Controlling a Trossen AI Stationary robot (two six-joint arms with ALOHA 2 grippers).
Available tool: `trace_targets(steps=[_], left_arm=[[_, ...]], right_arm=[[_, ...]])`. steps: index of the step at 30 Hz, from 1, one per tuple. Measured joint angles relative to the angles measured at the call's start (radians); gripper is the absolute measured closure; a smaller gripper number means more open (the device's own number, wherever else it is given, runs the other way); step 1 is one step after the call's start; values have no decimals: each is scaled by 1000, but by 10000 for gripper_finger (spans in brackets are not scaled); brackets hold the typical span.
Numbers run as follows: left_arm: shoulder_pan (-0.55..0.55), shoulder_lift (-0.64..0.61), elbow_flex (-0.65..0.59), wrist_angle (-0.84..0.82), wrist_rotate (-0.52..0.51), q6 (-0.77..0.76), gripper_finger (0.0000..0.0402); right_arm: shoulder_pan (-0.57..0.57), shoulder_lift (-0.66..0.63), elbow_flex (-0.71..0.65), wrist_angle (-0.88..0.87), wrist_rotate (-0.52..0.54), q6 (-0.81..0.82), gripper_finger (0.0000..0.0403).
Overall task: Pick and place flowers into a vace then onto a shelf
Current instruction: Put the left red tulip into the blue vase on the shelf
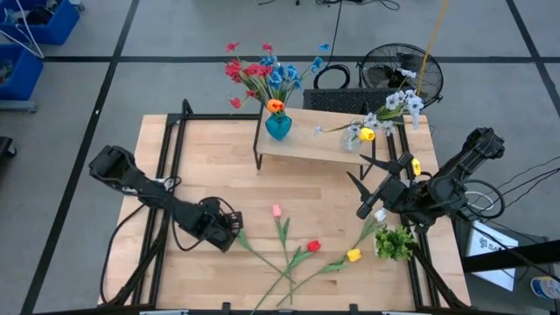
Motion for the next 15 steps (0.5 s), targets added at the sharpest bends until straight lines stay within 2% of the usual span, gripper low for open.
trace_targets(steps=[8,10,14,15], left_arm=[[36,-6,-113,222,21,74,272],[39,-10,-111,224,28,115,292],[48,-50,-80,255,22,206,376],[50,-74,-63,259,-3,227,386]], right_arm=[[0,0,0,0,1,0,174],[0,0,0,0,1,0,174],[0,0,0,0,1,0,174],[0,0,0,0,1,0,174]])
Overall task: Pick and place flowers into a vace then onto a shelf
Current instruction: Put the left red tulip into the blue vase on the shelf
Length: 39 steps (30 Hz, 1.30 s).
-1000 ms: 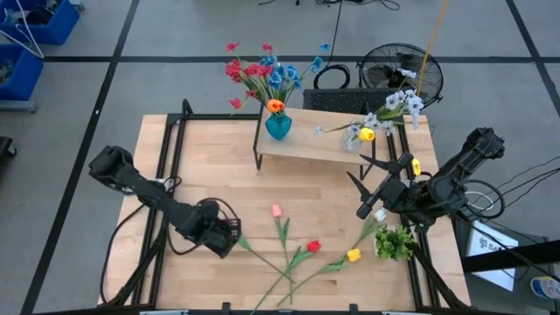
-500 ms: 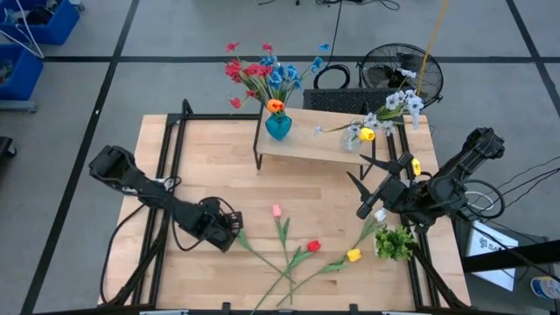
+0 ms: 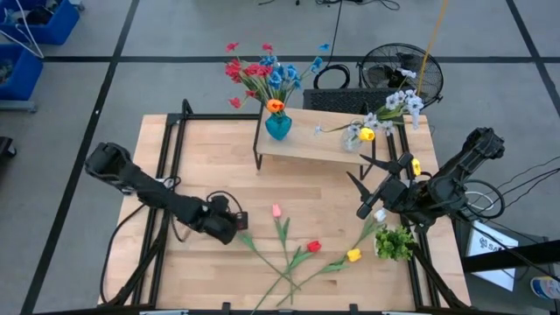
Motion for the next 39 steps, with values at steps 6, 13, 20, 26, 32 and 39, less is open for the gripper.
trace_targets(steps=[6,13,20,26,32,39], left_arm=[[40,-171,169,-7,-308,311,393],[84,-307,528,52,-722,1291,395],[92,-269,792,423,-841,2246,396],[113,-212,879,518,-910,2578,395],[185,-162,886,530,-914,2599,394],[276,-93,886,635,-853,2637,395]], right_arm=[[0,0,0,0,0,0,174],[0,0,0,0,0,7,174],[0,0,0,-3,0,65,174],[0,0,0,-3,0,86,174],[0,0,0,-3,0,97,174],[0,0,0,-3,0,105,174]])
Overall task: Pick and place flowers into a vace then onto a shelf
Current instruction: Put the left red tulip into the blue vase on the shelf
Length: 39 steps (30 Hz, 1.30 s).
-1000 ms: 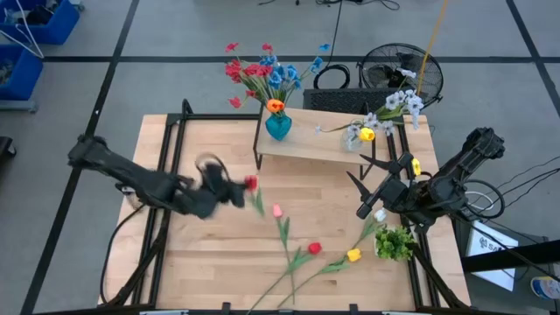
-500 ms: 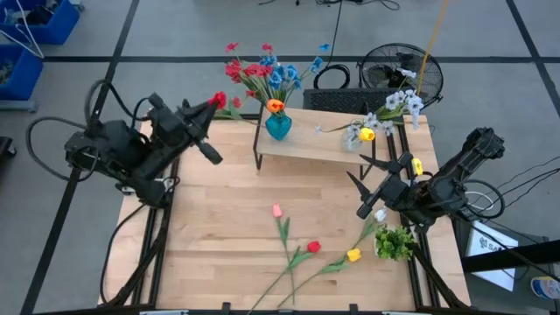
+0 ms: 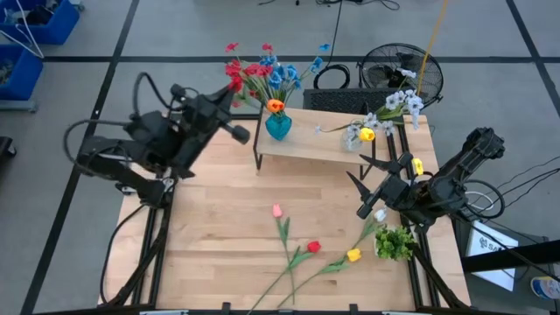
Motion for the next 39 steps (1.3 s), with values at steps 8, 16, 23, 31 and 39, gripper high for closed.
trace_targets(steps=[8,16,23,31,39], left_arm=[[44,40,0,37,17,30,393],[29,40,0,140,73,106,392],[-16,40,0,218,68,245,395],[-35,53,-2,158,67,269,396],[-108,51,-1,165,-73,336,395]], right_arm=[[0,0,0,0,0,0,174],[0,0,0,0,0,-13,174],[0,0,0,0,0,-38,174],[0,0,0,-5,0,-37,174],[0,0,0,-5,0,-35,174]])
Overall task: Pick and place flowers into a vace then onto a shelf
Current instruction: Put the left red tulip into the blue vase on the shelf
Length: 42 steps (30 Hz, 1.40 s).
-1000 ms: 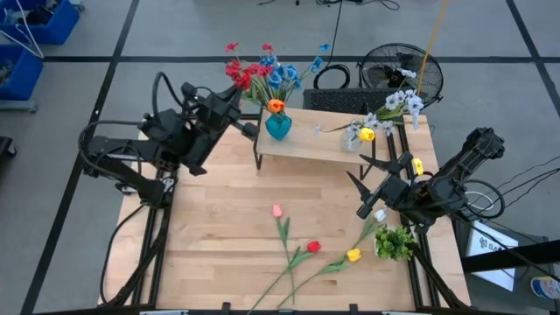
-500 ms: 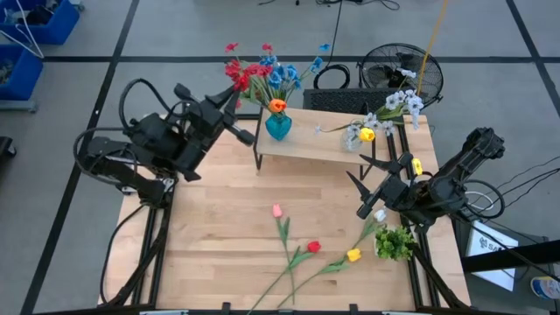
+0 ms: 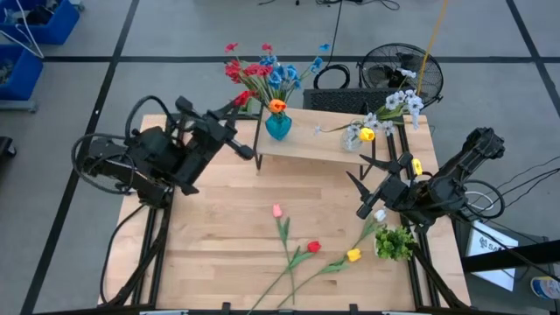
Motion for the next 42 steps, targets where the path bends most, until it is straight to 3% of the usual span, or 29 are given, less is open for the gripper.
trace_targets(steps=[25,42], left_arm=[[93,-1,0,26,74,6,390],[78,-1,0,26,88,-36,391]], right_arm=[[0,0,0,0,0,16,174],[0,0,0,0,0,5,174]])
